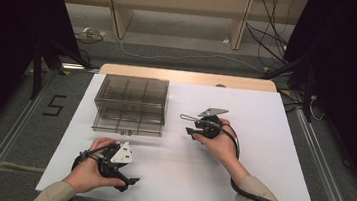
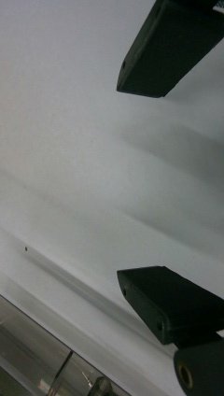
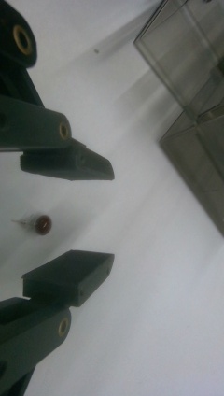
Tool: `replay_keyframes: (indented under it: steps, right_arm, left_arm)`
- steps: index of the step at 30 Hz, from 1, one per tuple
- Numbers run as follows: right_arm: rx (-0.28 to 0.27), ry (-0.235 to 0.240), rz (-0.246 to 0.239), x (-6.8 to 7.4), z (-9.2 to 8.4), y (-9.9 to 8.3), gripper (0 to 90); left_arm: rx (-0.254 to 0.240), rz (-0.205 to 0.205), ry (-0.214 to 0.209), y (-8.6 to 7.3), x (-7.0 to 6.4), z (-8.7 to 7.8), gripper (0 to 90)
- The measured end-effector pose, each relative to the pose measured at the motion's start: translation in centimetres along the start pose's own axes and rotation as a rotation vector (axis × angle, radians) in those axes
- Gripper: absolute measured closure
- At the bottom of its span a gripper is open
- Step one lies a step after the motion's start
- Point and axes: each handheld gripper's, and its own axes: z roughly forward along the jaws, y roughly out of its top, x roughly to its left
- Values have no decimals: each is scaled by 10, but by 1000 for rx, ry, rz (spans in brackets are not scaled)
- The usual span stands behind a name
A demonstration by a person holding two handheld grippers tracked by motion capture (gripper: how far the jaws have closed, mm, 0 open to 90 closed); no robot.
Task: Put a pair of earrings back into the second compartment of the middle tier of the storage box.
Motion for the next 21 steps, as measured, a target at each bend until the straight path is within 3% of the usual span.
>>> replay_keyframes:
  steps: [10, 14, 21]
  right_arm:
    - [36, -34, -15, -4, 6, -12, 624]
    - [34, -56, -51, -1, 5, -14, 677]
    - [21, -56, -16, 1, 5, -17, 795]
  left_arm:
    - [-2, 0, 2, 0, 0, -1, 86]
    - [-2, 0, 2, 0, 0, -1, 86]
    - [-1, 0, 1, 0, 0, 0, 86]
